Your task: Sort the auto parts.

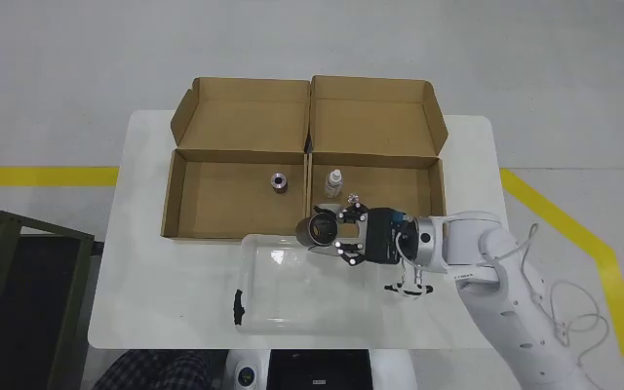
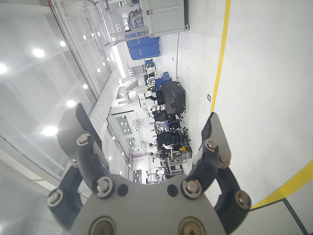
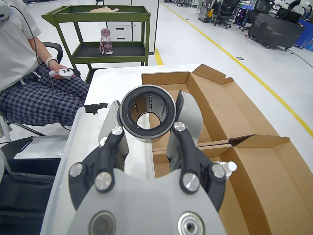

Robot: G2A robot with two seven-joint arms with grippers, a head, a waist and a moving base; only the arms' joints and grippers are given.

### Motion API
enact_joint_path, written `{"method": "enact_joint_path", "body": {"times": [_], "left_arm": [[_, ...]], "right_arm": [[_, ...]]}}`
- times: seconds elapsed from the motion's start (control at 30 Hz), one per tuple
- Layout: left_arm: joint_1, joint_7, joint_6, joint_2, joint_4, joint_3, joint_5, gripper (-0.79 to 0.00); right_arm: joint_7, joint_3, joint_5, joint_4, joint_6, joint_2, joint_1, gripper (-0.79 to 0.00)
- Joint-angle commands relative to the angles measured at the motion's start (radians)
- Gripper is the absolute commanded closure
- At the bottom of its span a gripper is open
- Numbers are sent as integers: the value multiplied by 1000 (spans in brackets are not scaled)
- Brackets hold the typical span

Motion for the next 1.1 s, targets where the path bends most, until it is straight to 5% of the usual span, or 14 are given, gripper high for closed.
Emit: {"method": "enact_joint_path", "body": {"times": [0.0,0.6,1.07], "left_arm": [[0,0,0,0,0,0,0,-785],[0,0,0,0,0,0,0,-785],[0,0,0,0,0,0,0,-785]], "right_arm": [[-1,-9,2,9,2,-1,10,0],[71,-164,-69,130,158,-29,149,0],[131,-365,-119,275,318,-98,330,0]]}}
